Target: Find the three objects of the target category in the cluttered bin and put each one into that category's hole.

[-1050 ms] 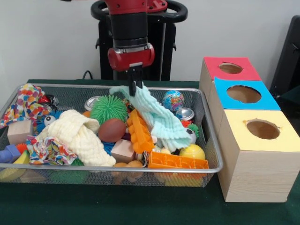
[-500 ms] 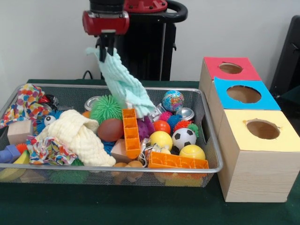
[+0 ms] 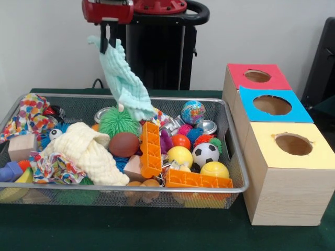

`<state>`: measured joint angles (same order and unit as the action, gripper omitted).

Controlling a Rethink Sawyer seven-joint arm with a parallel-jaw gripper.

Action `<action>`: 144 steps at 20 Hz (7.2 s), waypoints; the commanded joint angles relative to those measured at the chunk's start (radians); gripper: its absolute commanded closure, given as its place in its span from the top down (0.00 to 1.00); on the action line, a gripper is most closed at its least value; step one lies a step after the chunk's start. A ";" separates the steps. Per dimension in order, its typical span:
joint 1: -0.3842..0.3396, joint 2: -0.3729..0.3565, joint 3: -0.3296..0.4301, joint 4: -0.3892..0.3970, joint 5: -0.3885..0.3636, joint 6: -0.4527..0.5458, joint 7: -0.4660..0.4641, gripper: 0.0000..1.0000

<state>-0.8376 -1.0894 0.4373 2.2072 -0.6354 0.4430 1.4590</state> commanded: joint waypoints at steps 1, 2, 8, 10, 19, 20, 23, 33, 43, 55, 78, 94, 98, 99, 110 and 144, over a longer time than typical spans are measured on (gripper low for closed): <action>0.073 0.206 -0.001 -0.068 -0.079 -0.093 0.077 0.00; 0.092 0.228 -0.019 -0.087 -0.088 -0.115 0.099 0.00; 0.220 0.352 -0.130 -0.190 -0.087 -0.217 0.204 0.00; 0.234 0.375 -0.140 -0.196 -0.072 -0.242 0.201 0.00; 0.293 0.379 -0.212 -0.203 -0.060 -0.271 0.168 1.00; 0.298 0.379 -0.216 -0.204 -0.058 -0.272 0.165 1.00; 0.307 0.380 -0.231 -0.209 -0.059 -0.273 0.155 1.00; 0.392 0.342 -0.352 -0.290 -0.095 -0.279 0.142 1.00; 0.196 0.392 -0.163 -0.291 -0.094 -0.286 0.012 1.00; 0.022 0.413 0.055 -0.330 -0.146 -0.221 -0.123 1.00; 0.010 0.318 0.114 -0.463 -0.232 -0.180 -0.094 1.00; -0.026 0.436 0.174 -0.549 -0.214 -0.044 -0.201 1.00; 0.010 0.471 0.136 -0.577 -0.233 -0.025 -0.184 1.00; 0.023 0.481 0.125 -0.592 -0.240 -0.013 -0.182 1.00; 0.115 0.562 0.008 -0.693 -0.312 0.140 -0.173 1.00; 0.144 0.370 -0.010 -0.496 -0.185 0.255 -0.113 0.00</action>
<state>-0.7082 -0.6616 0.4089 1.5770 -0.8596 0.5980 1.4588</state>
